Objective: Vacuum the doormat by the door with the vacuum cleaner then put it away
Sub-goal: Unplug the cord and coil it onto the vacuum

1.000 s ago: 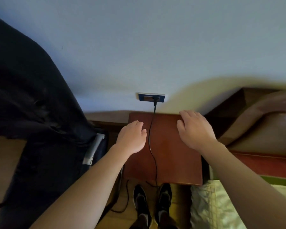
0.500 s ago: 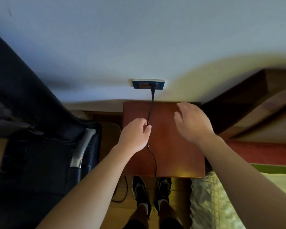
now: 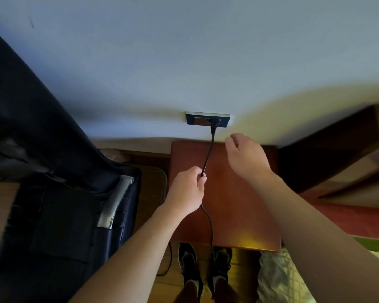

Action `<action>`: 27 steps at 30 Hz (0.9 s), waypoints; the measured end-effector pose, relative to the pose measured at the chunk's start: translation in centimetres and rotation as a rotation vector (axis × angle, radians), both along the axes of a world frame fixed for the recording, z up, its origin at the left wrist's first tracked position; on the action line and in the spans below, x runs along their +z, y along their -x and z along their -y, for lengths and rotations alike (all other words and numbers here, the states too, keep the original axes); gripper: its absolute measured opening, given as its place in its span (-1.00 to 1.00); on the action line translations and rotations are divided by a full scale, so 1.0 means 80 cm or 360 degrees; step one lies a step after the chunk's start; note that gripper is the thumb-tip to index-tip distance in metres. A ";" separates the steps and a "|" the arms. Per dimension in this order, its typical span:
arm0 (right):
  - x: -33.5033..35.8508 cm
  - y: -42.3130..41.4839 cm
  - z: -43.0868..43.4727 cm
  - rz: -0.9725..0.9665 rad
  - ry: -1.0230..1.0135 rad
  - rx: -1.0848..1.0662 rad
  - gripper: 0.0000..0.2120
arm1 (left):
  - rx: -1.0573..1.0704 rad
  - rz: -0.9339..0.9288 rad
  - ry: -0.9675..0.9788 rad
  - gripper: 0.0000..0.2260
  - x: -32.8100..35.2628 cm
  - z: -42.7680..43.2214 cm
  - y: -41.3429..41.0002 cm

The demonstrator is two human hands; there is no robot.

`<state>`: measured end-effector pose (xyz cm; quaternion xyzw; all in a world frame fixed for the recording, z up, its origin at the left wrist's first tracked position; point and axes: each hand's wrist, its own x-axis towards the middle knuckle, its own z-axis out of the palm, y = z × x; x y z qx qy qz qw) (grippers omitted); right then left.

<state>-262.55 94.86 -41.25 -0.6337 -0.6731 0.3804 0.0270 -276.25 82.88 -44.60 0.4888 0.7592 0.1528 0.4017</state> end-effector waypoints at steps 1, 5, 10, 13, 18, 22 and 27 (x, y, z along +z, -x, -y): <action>-0.003 0.006 -0.002 -0.0031 0.0016 -0.0013 -0.57 | 0.0001 -0.0002 -0.0004 -0.84 0.000 0.000 0.000; -0.014 0.029 -0.013 -0.0121 0.0042 -0.0009 -0.56 | -0.0002 -0.0010 -0.0024 -0.81 -0.001 0.002 0.000; -0.032 0.050 -0.024 -0.0298 0.0129 -0.0193 -0.68 | 0.0036 0.0004 -0.0047 -0.80 -0.001 0.004 -0.001; -0.039 0.058 -0.026 -0.0458 0.0195 -0.0354 -0.65 | 0.0054 0.0017 -0.0049 -0.80 -0.002 0.004 -0.002; -0.041 0.068 -0.030 -0.0689 0.0269 -0.0573 -0.77 | 0.0077 0.0034 -0.0050 -0.80 -0.005 0.005 -0.005; -0.045 0.069 -0.031 -0.0755 0.0311 -0.0652 -0.80 | 0.0064 0.0050 -0.0046 -0.82 -0.007 0.004 -0.008; -0.052 0.069 -0.031 -0.0774 0.0314 -0.0699 -0.74 | 0.0072 0.0050 -0.0054 -0.84 -0.010 0.004 -0.009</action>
